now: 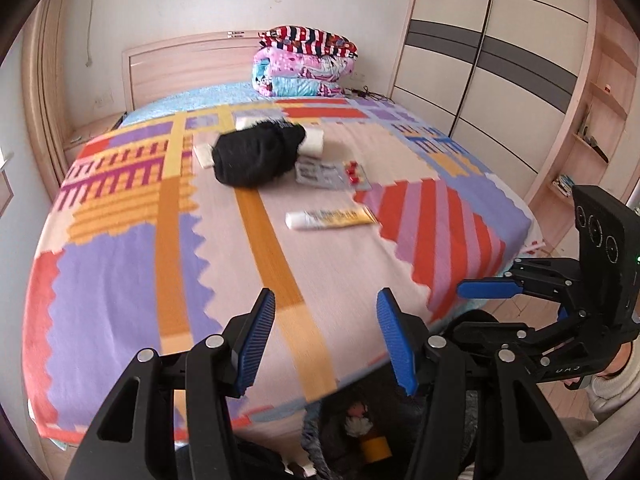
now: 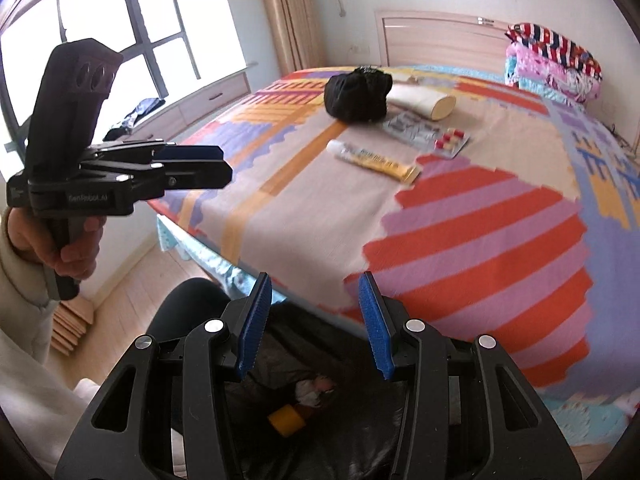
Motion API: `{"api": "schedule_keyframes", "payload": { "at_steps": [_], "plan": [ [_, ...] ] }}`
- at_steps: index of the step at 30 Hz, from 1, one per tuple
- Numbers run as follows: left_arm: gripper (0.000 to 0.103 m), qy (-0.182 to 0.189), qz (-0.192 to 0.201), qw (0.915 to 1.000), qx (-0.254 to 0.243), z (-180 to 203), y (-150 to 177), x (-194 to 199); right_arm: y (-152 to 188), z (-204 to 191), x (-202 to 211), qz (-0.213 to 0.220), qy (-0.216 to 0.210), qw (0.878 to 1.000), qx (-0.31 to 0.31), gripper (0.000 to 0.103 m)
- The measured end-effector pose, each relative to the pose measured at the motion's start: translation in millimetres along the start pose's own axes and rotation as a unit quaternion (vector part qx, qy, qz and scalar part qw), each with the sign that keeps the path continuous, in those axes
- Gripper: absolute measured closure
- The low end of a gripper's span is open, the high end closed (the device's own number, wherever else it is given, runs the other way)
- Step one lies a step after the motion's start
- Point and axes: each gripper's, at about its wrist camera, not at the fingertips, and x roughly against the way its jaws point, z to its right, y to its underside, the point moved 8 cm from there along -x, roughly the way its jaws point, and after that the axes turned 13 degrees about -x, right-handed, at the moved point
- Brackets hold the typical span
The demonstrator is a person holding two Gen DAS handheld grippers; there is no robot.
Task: Collect trash
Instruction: 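Move both tools back up over the bedspread, then grasp the black cloth bundle with the left tool while the right tool grasps the ointment tube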
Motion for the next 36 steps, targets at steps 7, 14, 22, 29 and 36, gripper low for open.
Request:
{"api": "schedule_keyframes", "payload": {
  "at_steps": [7,14,22,29,36],
  "plan": [
    [0.052,-0.018,0.011,0.9998,0.0,-23,-23,1,-21,2,-3,0.005,0.006,1.0,0.026,0.058],
    [0.052,-0.019,0.029,0.9994,0.009,-41,-46,-6,-45,-2,-11,0.013,0.006,0.999,0.049,0.058],
    [0.052,-0.025,0.027,0.9993,0.012,-68,-64,-30,-68,-11,-33,0.008,0.001,0.998,0.068,0.058],
    [0.052,-0.009,0.028,0.9991,0.032,-91,-76,-54,-82,-7,-59,-0.006,0.003,0.997,0.073,0.058],
    [0.033,-0.01,0.02,0.9993,0.029,-102,-83,-80,-91,-6,-79,-0.018,0.002,0.996,0.082,0.058]
  ]
}}
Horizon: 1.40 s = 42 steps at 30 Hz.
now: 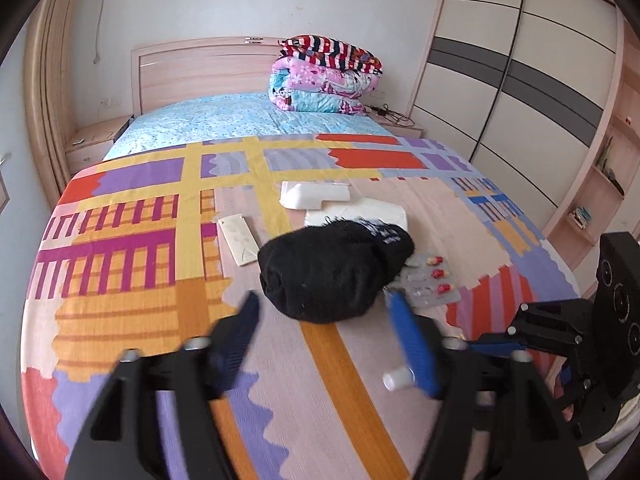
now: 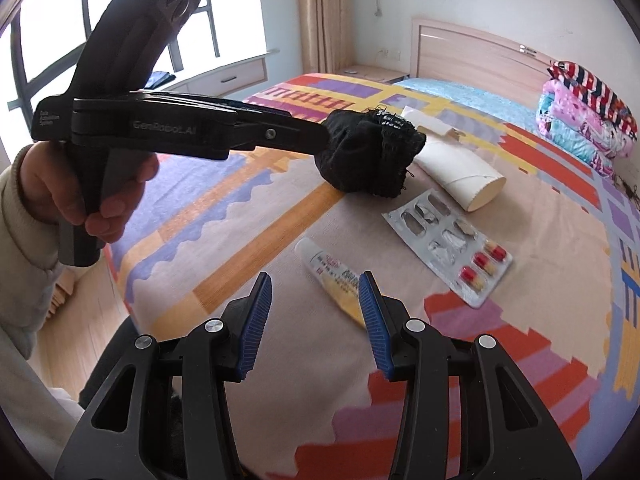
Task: Collect trash
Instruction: 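Grasp the black cloth bundle with the left tool while the right tool grasps the ointment tube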
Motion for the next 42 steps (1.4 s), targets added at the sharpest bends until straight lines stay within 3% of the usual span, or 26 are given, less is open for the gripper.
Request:
{"api": "schedule_keyframes", "payload": {
  "at_steps": [11,15,16,17,21,26,42],
  "plan": [
    [0.033,0.024,-0.01,0.9996,0.008,-8,-6,-39,-4,3,-20,-0.016,0.0,1.0,0.005,0.058],
    [0.033,0.03,-0.019,0.9993,0.011,-8,-5,-50,-6,4,-21,-0.014,0.014,1.0,0.013,0.068],
    [0.037,0.027,-0.022,0.9993,0.012,-8,-3,-52,-5,5,-20,-0.013,0.012,1.0,0.009,0.073],
    [0.055,0.026,-0.024,0.9993,0.01,-6,-2,-53,-5,6,-20,-0.013,0.01,1.0,0.005,0.075],
    [0.068,0.018,-0.023,0.9995,0.01,-4,0,-50,-5,6,-18,-0.011,0.003,1.0,0.0,0.082],
    [0.074,0.012,-0.02,0.9997,0.008,-5,1,-39,-6,5,-13,-0.007,0.003,1.0,-0.002,0.085],
    [0.075,0.004,0.008,0.9999,0.006,14,-4,14,-11,-1,19,0.02,0.009,1.0,-0.004,0.085]
  ]
}}
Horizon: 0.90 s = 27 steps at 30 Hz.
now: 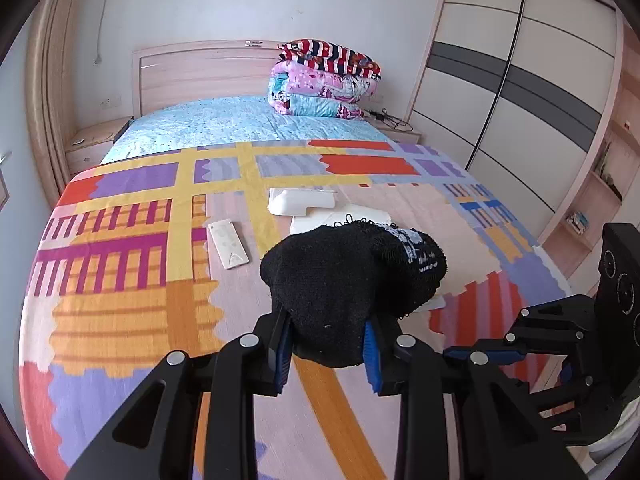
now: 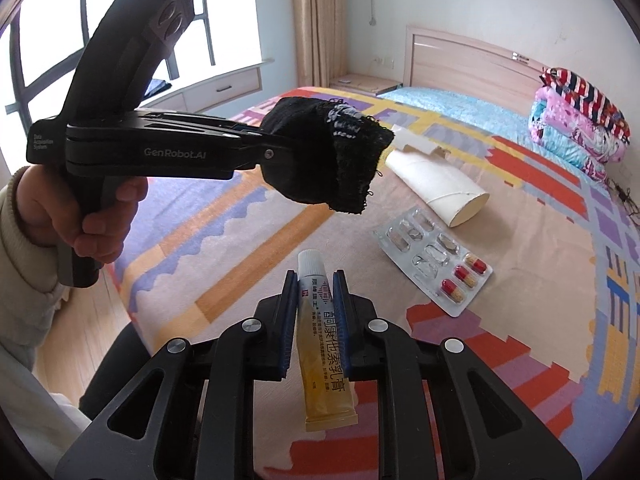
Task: Collect trash
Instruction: 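Grasp the black cloth bundle with the left tool while the right tool grasps the ointment tube, then carry the black cloth bundle and ointment tube down over the black-bagged bin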
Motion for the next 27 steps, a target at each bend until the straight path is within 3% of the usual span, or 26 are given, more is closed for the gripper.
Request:
{"api": "schedule_keyframes", "payload": {
  "at_steps": [14,27],
  "plan": [
    [0.075,0.005,0.009,0.9999,0.005,30,15,38,7,-6,31,0.02,0.011,1.0,0.008,0.085],
    [0.075,0.008,0.006,0.9999,-0.005,59,38,66,34,-11,62,0.031,0.016,0.999,-0.005,0.085]
  ]
}}
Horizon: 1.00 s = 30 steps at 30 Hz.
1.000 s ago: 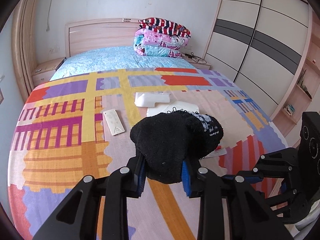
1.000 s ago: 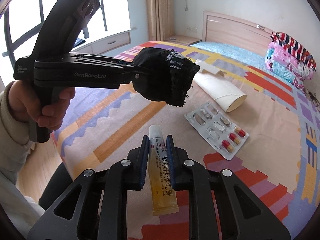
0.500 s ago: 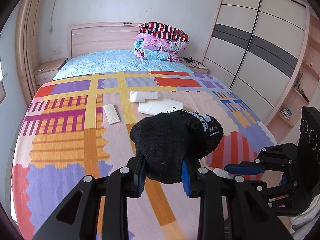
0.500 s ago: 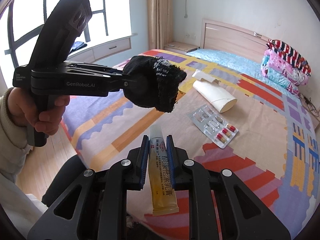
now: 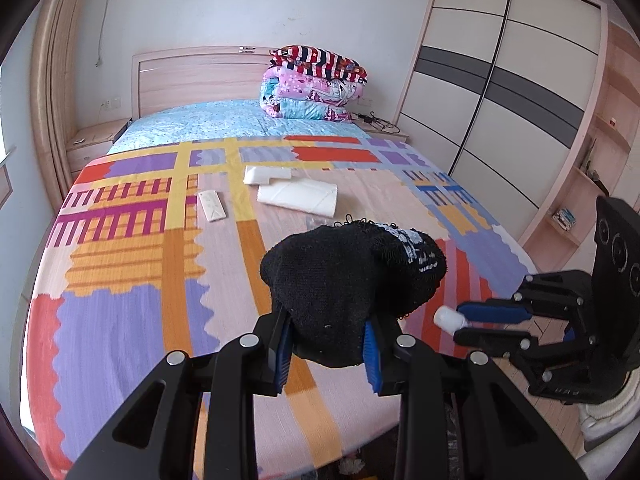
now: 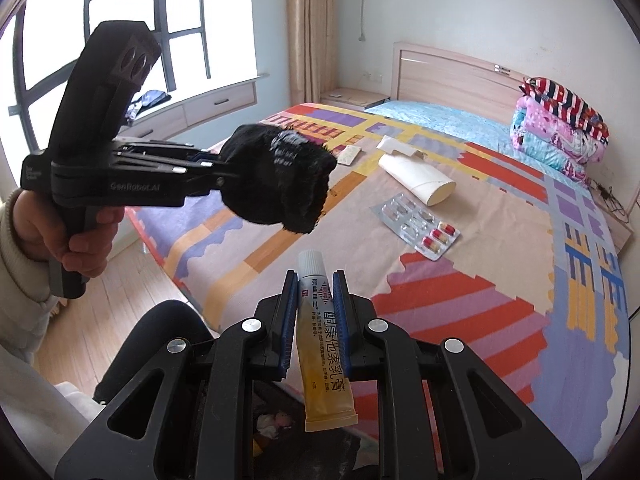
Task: Collect trash
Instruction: 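Carry the black cloth bundle and ointment tube down over the black-bagged bin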
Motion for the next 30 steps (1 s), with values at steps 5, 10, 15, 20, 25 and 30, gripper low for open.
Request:
{"api": "schedule_keyframes", "payload": {
  "at_steps": [5,10,15,20,25,30],
  "plan": [
    [0.075,0.006,-0.006,1.0,0.0,10,17,5,11,0,6,-0.002,-0.001,1.0,-0.006,0.085],
    [0.075,0.018,-0.013,0.9998,0.001,23,33,10,22,-1,8,-0.005,-0.003,1.0,-0.015,0.085],
    [0.075,0.029,-0.017,0.9994,0.006,36,49,13,36,-1,8,-0.012,-0.006,1.0,-0.027,0.085],
    [0.075,0.039,-0.025,0.9989,0.009,47,71,15,57,2,4,-0.029,-0.012,0.998,-0.049,0.085],
    [0.075,0.043,-0.042,0.9981,0.009,55,91,13,77,5,1,-0.044,-0.011,0.997,-0.068,0.085],
    [0.075,0.055,-0.066,0.9963,0.001,69,114,3,95,5,-3,-0.057,-0.016,0.995,-0.083,0.085]
  ]
}}
